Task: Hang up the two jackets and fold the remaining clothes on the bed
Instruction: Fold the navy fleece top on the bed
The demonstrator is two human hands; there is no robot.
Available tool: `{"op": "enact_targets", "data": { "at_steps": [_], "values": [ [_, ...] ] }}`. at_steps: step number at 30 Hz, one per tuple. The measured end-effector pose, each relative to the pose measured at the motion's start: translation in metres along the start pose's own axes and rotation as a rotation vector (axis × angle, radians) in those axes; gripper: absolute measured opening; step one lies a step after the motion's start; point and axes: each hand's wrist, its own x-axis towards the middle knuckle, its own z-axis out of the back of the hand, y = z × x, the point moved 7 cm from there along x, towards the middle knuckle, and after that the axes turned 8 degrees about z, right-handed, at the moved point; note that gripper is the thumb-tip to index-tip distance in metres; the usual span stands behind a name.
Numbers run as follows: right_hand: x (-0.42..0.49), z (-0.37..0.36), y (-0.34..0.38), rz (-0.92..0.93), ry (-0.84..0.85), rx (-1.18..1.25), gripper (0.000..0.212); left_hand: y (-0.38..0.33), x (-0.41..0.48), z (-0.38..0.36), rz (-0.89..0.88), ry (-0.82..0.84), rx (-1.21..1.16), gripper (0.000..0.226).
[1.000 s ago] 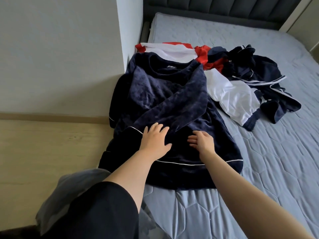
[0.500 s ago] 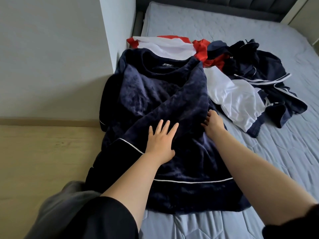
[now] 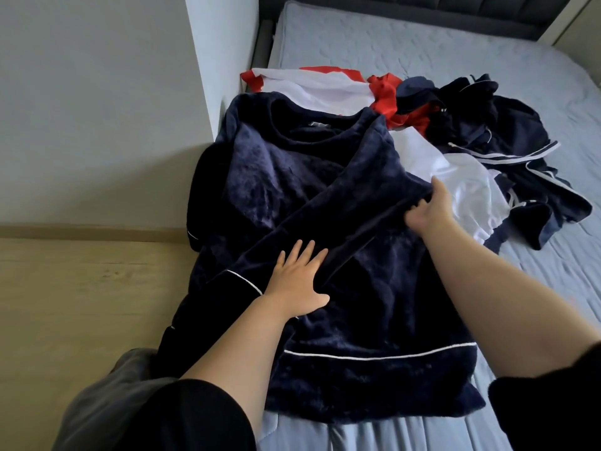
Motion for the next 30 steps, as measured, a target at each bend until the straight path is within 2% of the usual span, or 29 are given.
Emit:
{"op": "enact_targets", "data": {
  "at_steps": [3, 5, 7, 9, 11, 13, 15, 17, 19, 21, 24, 27, 30],
  "values": [
    [-0.013, -0.003, -0.03, -0.139, 0.075, -0.146, 0.024, -0.001, -0.003, -0.002, -0.01, -0.013, 0.056, 0.09],
    [-0.016, 0.0, -0.043, -0.203, 0.103, -0.31, 0.018, -0.001, -0.005, -0.002, -0.012, -0.012, 0.082, 0.089],
    [-0.01, 0.01, -0.037, -0.155, 0.035, -0.419, 0.024, -0.001, -0.006, -0.003, -0.011, -0.006, 0.093, 0.087],
    [-0.004, 0.024, -0.022, -0.019, -0.095, -0.462, 0.037, -0.003, -0.008, -0.001, -0.015, 0.004, 0.07, 0.081],
    [-0.007, 0.021, -0.025, 0.003, -0.053, -0.369, 0.038, -0.004, -0.009, 0.004, -0.003, 0.028, -0.074, 0.068],
    [-0.024, 0.01, -0.046, -0.131, 0.054, -0.165, 0.033, -0.002, -0.01, 0.015, 0.042, 0.014, -0.355, 0.053],
    [-0.044, 0.003, -0.067, -0.227, 0.102, -0.023, 0.034, 0.007, -0.013, 0.031, 0.103, -0.095, -0.565, 0.039],
    [-0.065, 0.002, -0.084, -0.273, 0.158, -0.003, 0.032, 0.019, -0.019, 0.045, 0.16, -0.245, -0.52, 0.033],
    [-0.085, 0.004, -0.103, -0.326, 0.232, -0.027, 0.022, 0.027, -0.023, 0.052, 0.189, -0.319, -0.366, 0.037],
    [-0.101, 0.011, -0.12, -0.376, 0.278, -0.123, 0.014, 0.034, -0.024, 0.053, 0.246, -0.312, -0.187, 0.048],
    [-0.107, 0.031, -0.127, -0.272, 0.135, -0.264, 0.007, 0.053, -0.028, 0.053, 0.433, -0.252, -0.055, 0.064],
    [-0.107, 0.038, -0.126, -0.165, 0.029, -0.258, 0.021, 0.075, -0.038, 0.054, 0.604, -0.172, -0.079, 0.069],
    [-0.119, 0.029, -0.139, -0.278, 0.142, -0.004, 0.041, 0.093, -0.046, 0.057, 0.677, -0.116, -0.141, 0.059]
  ]
}}
